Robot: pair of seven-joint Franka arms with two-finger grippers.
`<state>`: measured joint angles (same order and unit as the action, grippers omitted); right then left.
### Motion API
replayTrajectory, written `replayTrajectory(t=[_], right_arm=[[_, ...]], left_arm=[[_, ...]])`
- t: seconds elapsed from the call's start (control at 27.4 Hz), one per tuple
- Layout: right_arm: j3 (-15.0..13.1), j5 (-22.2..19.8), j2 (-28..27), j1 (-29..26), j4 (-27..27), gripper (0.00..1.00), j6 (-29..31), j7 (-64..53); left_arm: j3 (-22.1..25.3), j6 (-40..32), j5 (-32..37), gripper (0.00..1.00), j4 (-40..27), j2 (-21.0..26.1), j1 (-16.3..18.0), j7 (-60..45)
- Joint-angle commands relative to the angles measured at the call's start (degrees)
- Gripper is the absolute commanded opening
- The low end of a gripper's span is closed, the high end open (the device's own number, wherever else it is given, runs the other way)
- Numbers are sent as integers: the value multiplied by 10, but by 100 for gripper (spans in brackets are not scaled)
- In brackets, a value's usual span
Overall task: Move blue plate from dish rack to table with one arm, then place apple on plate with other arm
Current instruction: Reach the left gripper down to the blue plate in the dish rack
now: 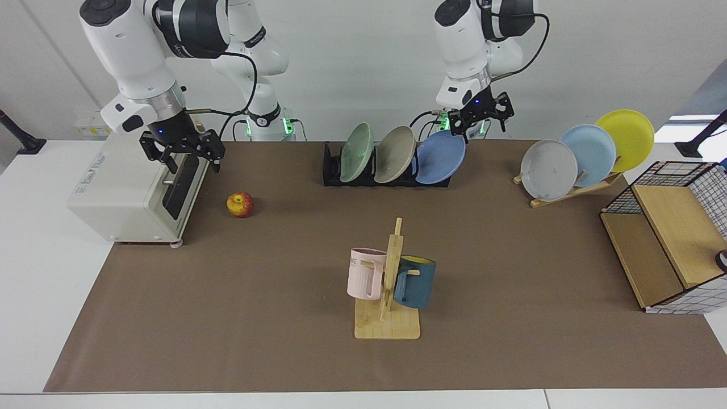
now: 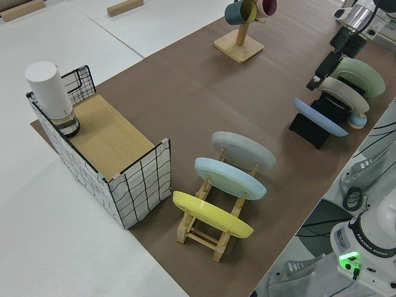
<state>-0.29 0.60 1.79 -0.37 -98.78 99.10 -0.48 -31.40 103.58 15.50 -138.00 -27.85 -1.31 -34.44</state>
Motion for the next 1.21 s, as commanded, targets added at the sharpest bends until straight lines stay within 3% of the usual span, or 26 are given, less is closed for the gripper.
replayTrajectory(t=[0.0,0.18,0.73,0.88,1.02,1.17], right_arm=[[1,5,12,-2,-14,100,10,-5],[1,5,12,-2,-14,100,10,-5],[1,5,12,-2,-14,100,10,-5],[1,5,12,-2,-14,100,10,-5],[1,5,12,-2,-14,100,10,-5],[1,5,12,-2,-14,100,10,-5]], left_arm=[[-15,32,2,100,-60,-10,-13,-57],[-19,51,-46,100,-70,1,-7,-65],[-19,51,-65,95,-75,11,8,-20],[-18,52,-87,87,-75,15,10,10],[-18,59,-103,69,-73,19,21,16],[-18,62,-108,63,-72,24,23,24]])
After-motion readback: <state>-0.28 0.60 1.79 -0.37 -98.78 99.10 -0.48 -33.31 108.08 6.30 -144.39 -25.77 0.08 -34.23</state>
